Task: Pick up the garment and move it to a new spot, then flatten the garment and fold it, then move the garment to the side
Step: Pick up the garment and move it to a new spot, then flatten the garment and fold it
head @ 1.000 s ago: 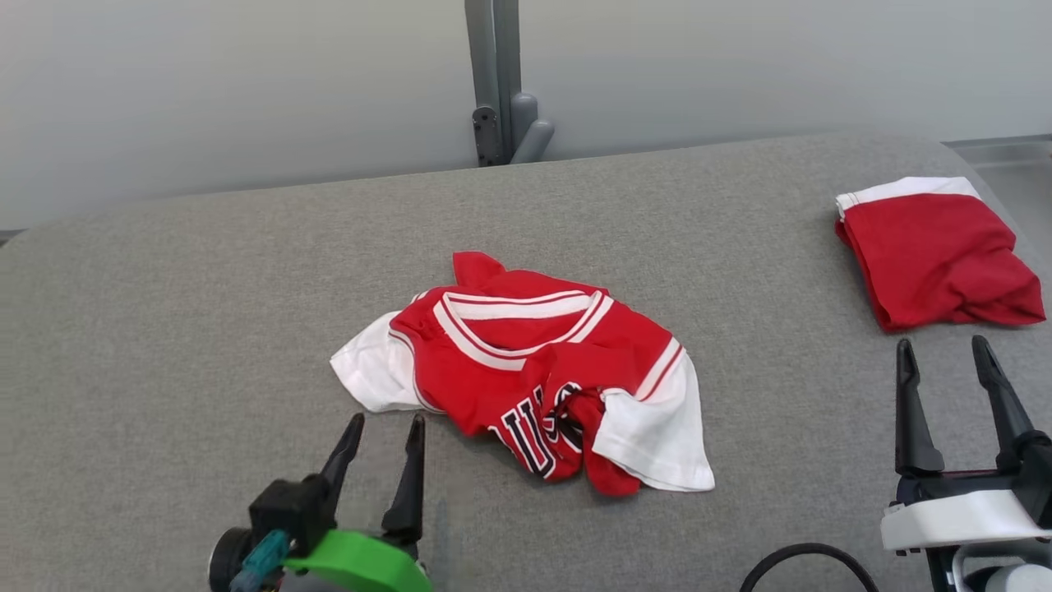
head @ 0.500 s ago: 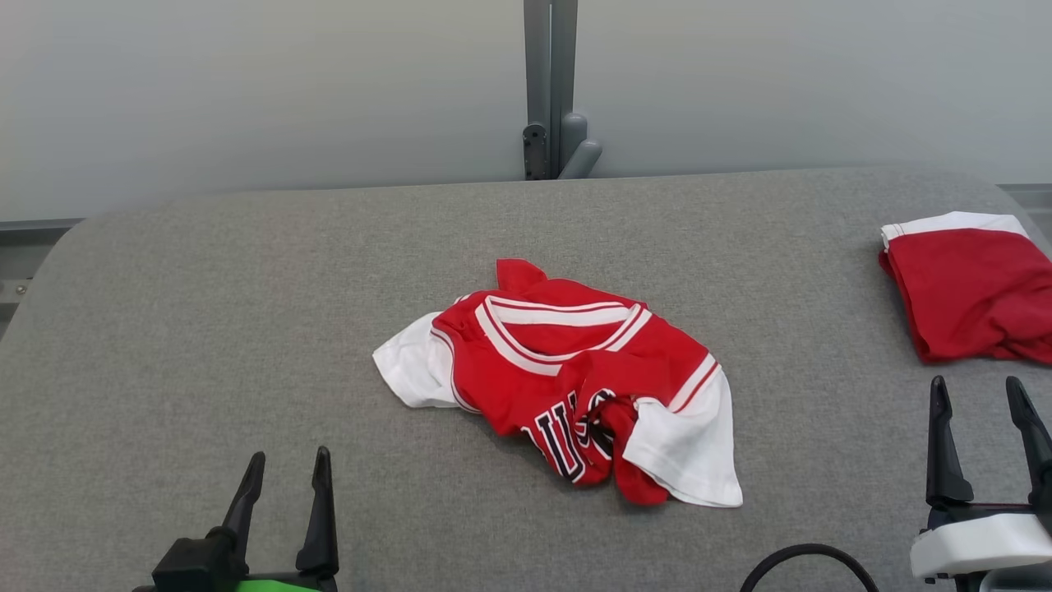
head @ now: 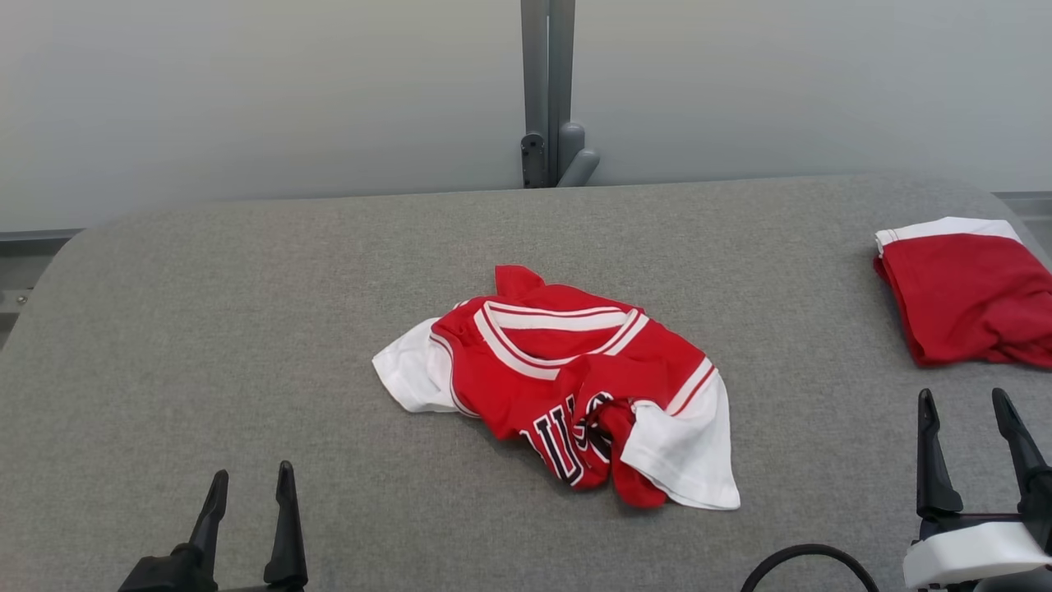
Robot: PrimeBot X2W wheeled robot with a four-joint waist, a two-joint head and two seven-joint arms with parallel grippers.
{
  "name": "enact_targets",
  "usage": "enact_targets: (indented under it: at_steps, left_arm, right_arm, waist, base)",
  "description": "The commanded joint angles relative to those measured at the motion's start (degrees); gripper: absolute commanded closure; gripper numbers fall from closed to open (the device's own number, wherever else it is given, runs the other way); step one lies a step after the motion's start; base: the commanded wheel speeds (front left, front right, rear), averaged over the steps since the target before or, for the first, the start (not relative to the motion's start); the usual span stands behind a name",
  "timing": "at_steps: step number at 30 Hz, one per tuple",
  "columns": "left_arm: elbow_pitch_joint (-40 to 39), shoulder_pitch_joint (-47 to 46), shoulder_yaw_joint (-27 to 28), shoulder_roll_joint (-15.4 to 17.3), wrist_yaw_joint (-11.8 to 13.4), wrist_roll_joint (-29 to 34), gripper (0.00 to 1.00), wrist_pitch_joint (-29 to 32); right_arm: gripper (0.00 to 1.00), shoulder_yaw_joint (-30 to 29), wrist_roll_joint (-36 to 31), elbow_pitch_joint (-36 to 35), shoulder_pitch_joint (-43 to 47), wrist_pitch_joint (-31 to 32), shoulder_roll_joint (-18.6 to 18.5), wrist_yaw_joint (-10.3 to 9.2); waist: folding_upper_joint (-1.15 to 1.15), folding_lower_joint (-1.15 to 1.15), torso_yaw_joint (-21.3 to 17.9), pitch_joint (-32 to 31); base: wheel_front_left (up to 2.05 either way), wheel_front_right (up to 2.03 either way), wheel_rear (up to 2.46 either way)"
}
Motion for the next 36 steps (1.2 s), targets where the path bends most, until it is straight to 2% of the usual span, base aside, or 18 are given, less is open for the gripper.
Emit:
enact_targets:
  at_steps: [1,10,15,24,32,36]
  left_arm:
    - [0.2,0.4,0.4,-0.1,-0.4,0.4,0.00,0.0]
    - [0.9,-1.7,0.2,-0.6,-1.5,0.7,0.00,0.0]
    - [4.7,-7.3,-4.0,-0.5,-2.1,1.7,0.00,0.0]
    - [18.8,-24.7,-15.0,4.2,-2.4,-1.5,0.00,2.2]
    - [28.7,-35.4,-19.6,8.6,-2.4,-5.0,0.00,3.6]
    - [34.3,-38.6,-21.9,9.7,-2.4,-6.6,0.00,4.7]
  right_arm:
    - [0.00,0.1,0.3,0.1,0.4,-0.2,-0.2,-0.08]
    - [0.00,1.0,0.7,-0.4,-1.2,-0.2,-0.3,-0.08]
    - [0.00,2.6,0.9,-1.1,-2.6,-0.2,-1.0,-0.08]
    - [0.00,3.5,1.0,-1.3,-6.1,-0.2,-1.0,-0.08]
    - [0.00,3.8,1.1,-1.3,-7.6,-0.2,-0.5,-0.08]
    - [0.00,4.2,1.3,-0.9,-8.3,-0.2,-0.3,-0.08]
  waist:
    - [0.65,0.00,0.1,0.0]
    - [0.65,0.00,-0.7,1.6]
    - [0.65,0.00,-2.8,4.2]
    - [0.65,0.00,-8.3,10.1]
    - [0.65,0.00,-11.8,13.0]
    - [0.65,0.00,-13.1,13.5]
  base:
    - [0.00,0.00,0.00]
    - [0.00,0.00,0.00]
    - [0.00,0.00,0.00]
    - [0.00,0.00,0.00]
    - [0.00,0.00,0.00]
    - [0.00,0.00,0.00]
